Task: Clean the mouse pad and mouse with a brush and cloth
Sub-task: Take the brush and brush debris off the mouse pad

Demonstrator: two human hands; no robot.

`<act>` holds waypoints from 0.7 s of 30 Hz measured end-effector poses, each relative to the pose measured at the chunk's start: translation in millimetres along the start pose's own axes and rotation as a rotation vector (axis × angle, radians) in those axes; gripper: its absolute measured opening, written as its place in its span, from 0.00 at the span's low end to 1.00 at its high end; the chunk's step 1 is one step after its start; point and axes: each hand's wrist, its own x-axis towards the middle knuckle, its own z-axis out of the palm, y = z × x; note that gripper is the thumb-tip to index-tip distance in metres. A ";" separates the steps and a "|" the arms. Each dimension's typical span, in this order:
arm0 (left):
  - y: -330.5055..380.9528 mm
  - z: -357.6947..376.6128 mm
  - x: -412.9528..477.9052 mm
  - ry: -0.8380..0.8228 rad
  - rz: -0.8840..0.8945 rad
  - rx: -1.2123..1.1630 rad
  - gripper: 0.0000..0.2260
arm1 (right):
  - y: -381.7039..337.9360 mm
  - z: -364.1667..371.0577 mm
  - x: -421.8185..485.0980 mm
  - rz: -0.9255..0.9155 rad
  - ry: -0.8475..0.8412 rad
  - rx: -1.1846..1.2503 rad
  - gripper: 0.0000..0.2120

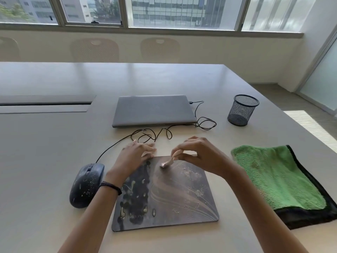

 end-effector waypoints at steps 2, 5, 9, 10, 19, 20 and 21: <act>3.4 -0.5 -1.0 0.035 0.054 0.035 0.13 | -0.3 -1.6 1.2 -0.010 0.044 -0.023 0.06; 8.2 0.8 -0.2 0.088 0.091 0.018 0.13 | 3.0 4.3 3.5 0.019 0.111 -0.043 0.07; 6.7 6.0 2.4 0.059 0.090 -0.036 0.11 | 5.6 11.5 2.6 0.051 0.120 -0.042 0.07; 5.9 6.6 3.0 0.053 0.092 -0.055 0.11 | 4.8 11.3 1.9 0.055 0.109 -0.029 0.07; -2.2 8.9 7.4 0.003 0.118 -0.153 0.11 | -5.0 -6.5 -0.8 0.018 -0.047 0.069 0.06; -2.9 9.0 7.5 0.003 0.121 -0.155 0.11 | -5.7 -7.7 1.2 0.013 -0.044 0.076 0.05; -3.4 9.2 7.6 0.004 0.124 -0.151 0.11 | -6.3 -7.5 3.7 0.005 -0.019 0.078 0.05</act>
